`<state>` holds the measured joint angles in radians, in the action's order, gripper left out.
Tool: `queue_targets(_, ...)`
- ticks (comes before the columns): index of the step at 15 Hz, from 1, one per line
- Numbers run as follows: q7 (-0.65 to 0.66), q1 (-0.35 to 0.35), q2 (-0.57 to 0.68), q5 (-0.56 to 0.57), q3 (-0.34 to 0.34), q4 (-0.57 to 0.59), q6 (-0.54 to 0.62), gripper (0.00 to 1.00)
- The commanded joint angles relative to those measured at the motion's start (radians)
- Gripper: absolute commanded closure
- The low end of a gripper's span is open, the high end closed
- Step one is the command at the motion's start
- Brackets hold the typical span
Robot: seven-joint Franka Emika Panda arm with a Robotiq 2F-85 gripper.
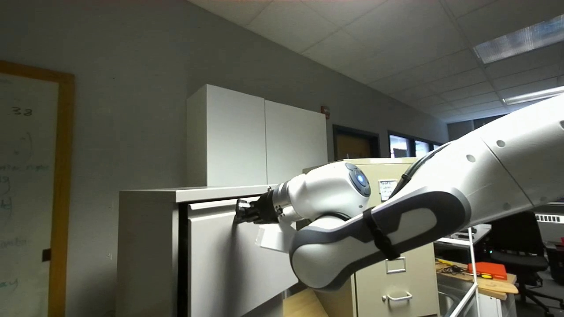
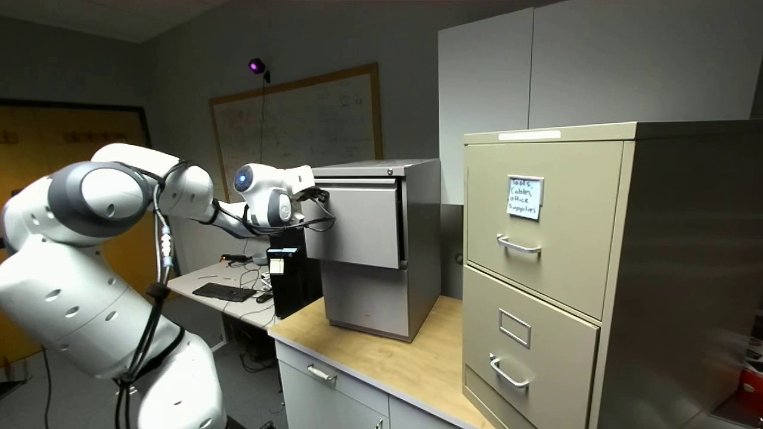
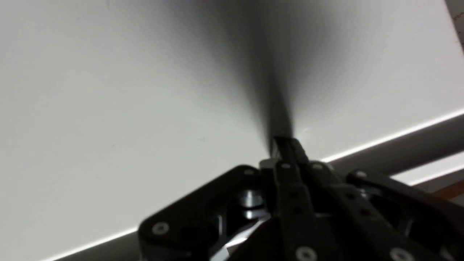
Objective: Close the open drawer
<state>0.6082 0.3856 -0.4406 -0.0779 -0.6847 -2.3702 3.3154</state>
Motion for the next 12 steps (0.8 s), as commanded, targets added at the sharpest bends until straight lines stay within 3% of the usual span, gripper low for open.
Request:
queue_targets(1, -0.025, 0.071, 0.123, 0.041, -0.059, 0.14, -0.05, 0.97)
queue_targets(12, -0.005, 0.262, 0.321, 0.155, -0.27, 0.333, -0.163, 0.97)
